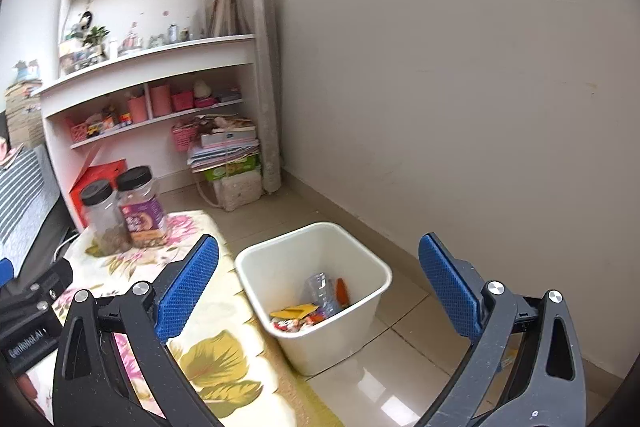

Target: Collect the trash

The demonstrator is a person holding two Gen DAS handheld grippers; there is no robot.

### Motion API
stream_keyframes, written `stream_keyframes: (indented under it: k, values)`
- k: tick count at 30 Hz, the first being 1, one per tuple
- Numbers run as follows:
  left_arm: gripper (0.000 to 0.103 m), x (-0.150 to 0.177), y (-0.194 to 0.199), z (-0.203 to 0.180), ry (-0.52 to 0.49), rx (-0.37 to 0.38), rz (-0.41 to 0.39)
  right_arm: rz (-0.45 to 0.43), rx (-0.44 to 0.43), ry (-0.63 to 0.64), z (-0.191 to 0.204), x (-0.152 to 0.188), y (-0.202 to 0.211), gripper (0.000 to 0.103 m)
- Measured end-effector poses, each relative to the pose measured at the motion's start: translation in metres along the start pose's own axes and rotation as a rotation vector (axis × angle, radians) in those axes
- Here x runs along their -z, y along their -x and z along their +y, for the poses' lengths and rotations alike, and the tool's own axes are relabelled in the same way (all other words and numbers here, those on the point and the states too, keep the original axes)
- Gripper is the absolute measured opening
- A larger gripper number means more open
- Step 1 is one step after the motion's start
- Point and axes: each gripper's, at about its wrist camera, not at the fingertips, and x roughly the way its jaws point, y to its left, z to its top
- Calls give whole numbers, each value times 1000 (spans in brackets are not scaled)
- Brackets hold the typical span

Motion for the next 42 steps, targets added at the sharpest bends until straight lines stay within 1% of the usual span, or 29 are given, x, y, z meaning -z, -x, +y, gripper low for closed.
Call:
stream_keyframes:
  k: [3, 8, 13, 18, 27, 36, 42]
  values:
    - [96, 8, -1, 14, 9, -28, 8, 13, -30, 25, 12, 8, 2, 96]
    - [96, 18, -7, 36, 31, -63, 44, 15, -65, 54, 30, 15, 2, 96]
    - [96, 23, -12, 46, 42, -81, 57, 37, -96, 77, 44, 22, -3, 96]
    - [96, 24, -13, 44, 37, -81, 57, 53, -102, 94, 48, 26, -10, 96]
    - [96, 23, -13, 39, 30, -83, 55, 77, -117, 88, 44, 28, -17, 96]
    - [96, 22, -13, 34, 16, -89, 44, 82, -118, 92, 42, 28, -17, 96]
    - [96, 23, -15, 33, 15, -59, 38, 109, -125, 82, 40, 28, -21, 96]
